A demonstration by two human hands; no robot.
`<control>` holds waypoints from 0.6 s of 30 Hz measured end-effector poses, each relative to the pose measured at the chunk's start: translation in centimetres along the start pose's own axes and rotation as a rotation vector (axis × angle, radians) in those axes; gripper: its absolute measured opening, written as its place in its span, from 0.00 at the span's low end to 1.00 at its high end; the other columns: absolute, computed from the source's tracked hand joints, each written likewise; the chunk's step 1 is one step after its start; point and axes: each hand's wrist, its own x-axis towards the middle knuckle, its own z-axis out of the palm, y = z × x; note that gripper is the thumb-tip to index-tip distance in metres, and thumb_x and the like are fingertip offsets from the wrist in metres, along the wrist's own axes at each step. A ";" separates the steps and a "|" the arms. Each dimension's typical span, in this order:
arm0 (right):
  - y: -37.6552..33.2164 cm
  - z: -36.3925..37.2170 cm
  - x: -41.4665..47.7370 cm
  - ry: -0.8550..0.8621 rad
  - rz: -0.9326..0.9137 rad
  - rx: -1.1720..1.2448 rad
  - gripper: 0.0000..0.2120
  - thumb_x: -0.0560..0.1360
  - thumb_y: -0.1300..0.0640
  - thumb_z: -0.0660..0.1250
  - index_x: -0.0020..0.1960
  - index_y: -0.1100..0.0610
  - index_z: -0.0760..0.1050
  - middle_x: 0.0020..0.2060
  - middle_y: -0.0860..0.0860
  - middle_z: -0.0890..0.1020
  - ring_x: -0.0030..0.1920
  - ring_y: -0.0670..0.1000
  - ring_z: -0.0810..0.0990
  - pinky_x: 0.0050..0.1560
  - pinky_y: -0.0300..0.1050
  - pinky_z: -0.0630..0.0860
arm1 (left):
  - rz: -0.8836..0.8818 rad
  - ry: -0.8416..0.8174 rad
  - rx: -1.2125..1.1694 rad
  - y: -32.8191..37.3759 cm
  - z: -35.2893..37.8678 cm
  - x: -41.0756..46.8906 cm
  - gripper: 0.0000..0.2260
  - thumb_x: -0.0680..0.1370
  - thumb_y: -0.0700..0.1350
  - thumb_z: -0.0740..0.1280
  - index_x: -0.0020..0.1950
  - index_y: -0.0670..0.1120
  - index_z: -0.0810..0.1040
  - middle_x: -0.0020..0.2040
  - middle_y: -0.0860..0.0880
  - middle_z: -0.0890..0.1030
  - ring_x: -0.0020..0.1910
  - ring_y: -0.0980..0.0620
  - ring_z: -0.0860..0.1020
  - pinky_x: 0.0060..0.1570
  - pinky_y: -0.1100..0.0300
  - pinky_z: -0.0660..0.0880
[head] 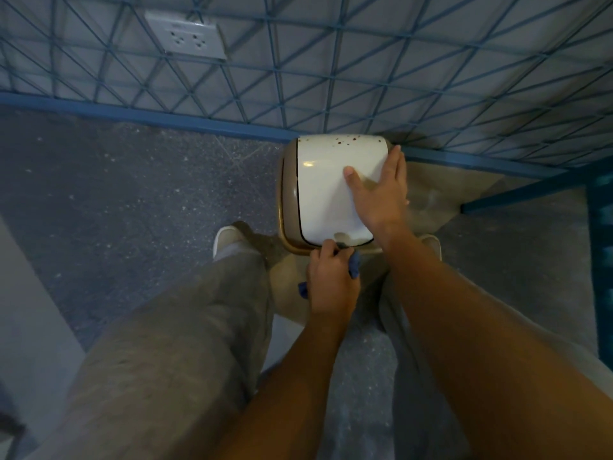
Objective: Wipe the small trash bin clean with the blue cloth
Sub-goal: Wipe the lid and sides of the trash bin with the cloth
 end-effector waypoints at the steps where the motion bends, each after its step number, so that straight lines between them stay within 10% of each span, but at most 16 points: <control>1: -0.1 0.0 0.0 -0.006 0.002 0.000 0.42 0.75 0.41 0.62 0.76 0.54 0.41 0.77 0.51 0.46 0.77 0.54 0.48 0.74 0.63 0.44 | -0.037 -0.017 -0.015 0.3 -0.4 -0.2 0.06 0.73 0.39 0.64 0.48 0.42 0.79 0.53 0.39 0.76 0.53 0.41 0.73 0.53 0.52 0.72; 3: -0.2 -0.3 0.1 -0.016 0.001 0.014 0.42 0.74 0.41 0.62 0.76 0.54 0.41 0.77 0.51 0.46 0.77 0.54 0.47 0.75 0.62 0.46 | -0.162 -0.087 -0.068 0.7 -1.3 -0.4 0.07 0.74 0.39 0.63 0.36 0.42 0.76 0.47 0.37 0.79 0.48 0.40 0.77 0.47 0.55 0.74; 7: -0.1 -1.4 0.5 -0.112 0.025 0.143 0.40 0.75 0.41 0.60 0.76 0.54 0.42 0.77 0.51 0.46 0.77 0.53 0.49 0.76 0.56 0.51 | -0.348 -0.212 -0.295 1.0 -3.4 -0.3 0.10 0.75 0.47 0.66 0.52 0.42 0.78 0.51 0.41 0.81 0.53 0.42 0.78 0.44 0.61 0.67; 13: -0.2 -4.2 -0.3 -0.091 0.052 0.359 0.35 0.76 0.43 0.61 0.76 0.53 0.50 0.75 0.54 0.57 0.74 0.54 0.59 0.74 0.52 0.59 | -0.454 -0.108 -0.724 3.6 -8.0 2.0 0.06 0.77 0.46 0.64 0.40 0.47 0.73 0.43 0.43 0.76 0.45 0.45 0.76 0.49 0.52 0.76; 18: -1.7 -6.3 -2.9 -0.189 -0.011 0.496 0.17 0.78 0.49 0.60 0.61 0.58 0.70 0.51 0.50 0.78 0.49 0.44 0.77 0.48 0.30 0.75 | -0.318 -0.044 -0.969 5.0 -11.4 3.7 0.07 0.75 0.45 0.67 0.50 0.43 0.76 0.46 0.43 0.80 0.46 0.49 0.79 0.42 0.61 0.77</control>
